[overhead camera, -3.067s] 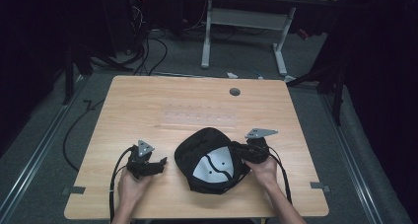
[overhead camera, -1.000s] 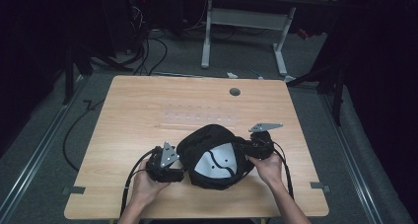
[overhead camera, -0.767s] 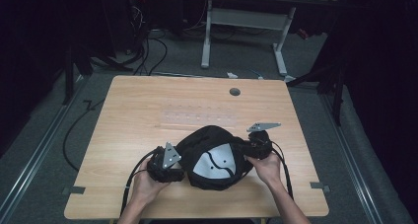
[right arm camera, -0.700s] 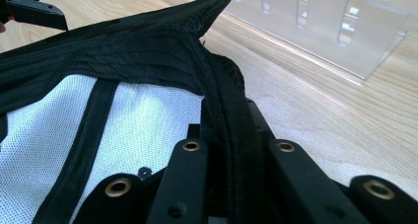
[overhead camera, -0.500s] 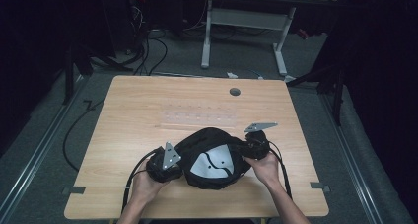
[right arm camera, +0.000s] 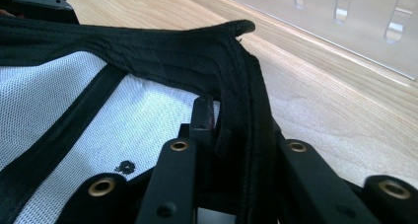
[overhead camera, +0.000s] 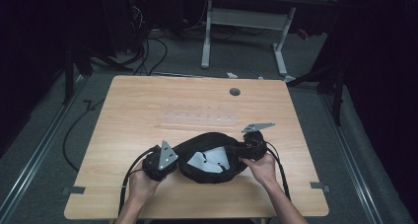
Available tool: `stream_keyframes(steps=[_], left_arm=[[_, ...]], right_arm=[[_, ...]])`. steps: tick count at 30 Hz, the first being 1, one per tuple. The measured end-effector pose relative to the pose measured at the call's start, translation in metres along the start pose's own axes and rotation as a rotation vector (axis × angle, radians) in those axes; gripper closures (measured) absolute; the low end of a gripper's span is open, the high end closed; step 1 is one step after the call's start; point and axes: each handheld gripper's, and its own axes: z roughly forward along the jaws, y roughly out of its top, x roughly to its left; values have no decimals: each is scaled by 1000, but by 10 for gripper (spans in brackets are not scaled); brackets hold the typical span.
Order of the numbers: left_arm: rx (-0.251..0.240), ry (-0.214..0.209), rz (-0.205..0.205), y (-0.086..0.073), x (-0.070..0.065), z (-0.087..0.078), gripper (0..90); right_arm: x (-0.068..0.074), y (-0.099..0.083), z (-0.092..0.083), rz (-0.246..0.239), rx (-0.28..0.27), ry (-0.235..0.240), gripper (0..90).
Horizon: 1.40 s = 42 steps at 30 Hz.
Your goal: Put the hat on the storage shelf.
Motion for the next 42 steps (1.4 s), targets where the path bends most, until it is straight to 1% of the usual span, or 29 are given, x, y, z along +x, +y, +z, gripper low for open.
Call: stream_keyframes(steps=[3,4,6,7,9,11,14,17,18,23,26,27,28,29,31,32,34,36,38,42], left_arm=[[14,-7,6,2,1,-3,741],[13,-10,6,3,1,-4,748],[10,-16,22,5,0,-8,761],[11,-20,20,6,0,-9,766],[18,-30,10,7,1,-10,777],[35,-45,22,7,0,-11,793],[47,-69,31,8,-3,-13,814],[72,-101,46,8,-6,-15,834],[76,-109,41,8,-6,-15,841],[98,-137,28,7,-8,-17,854],[116,-150,15,7,-9,-19,856],[113,-163,23,8,-12,-22,857],[116,-166,23,8,-14,-22,857],[120,-163,14,8,-12,-21,857],[135,-137,7,5,-8,-20,857],[132,-130,5,4,-7,-20,857],[129,-132,-25,5,-4,-24,858],[120,-123,-31,6,-2,-27,858],[112,-120,-55,8,1,-30,858],[77,-110,-118,14,9,-34,858]], right_arm=[[2,3,0,-3,-6,-1,703],[2,4,0,-8,-7,-5,687],[4,7,-1,-16,-13,-13,662],[5,8,-2,-18,-21,-15,641],[4,11,-5,-9,-37,-15,602],[3,14,-7,-1,-53,-17,567],[-1,15,-12,27,-102,-17,517],[-6,16,-19,62,-155,-7,504],[-7,17,-22,68,-174,-17,499],[-8,24,-28,65,-187,-56,483],[-9,28,-30,73,-220,-69,475],[-10,30,-32,80,-230,-75,466],[-11,30,-33,86,-244,-80,460],[-12,31,-34,97,-265,-78,449],[-16,32,-36,118,-283,-77,450],[-17,31,-38,122,-287,-79,449],[-21,30,-43,128,-300,-98,448],[-26,27,-48,145,-315,-104,446],[-30,24,-52,152,-314,-112,446],[-33,16,-51,138,-273,-145,441]])
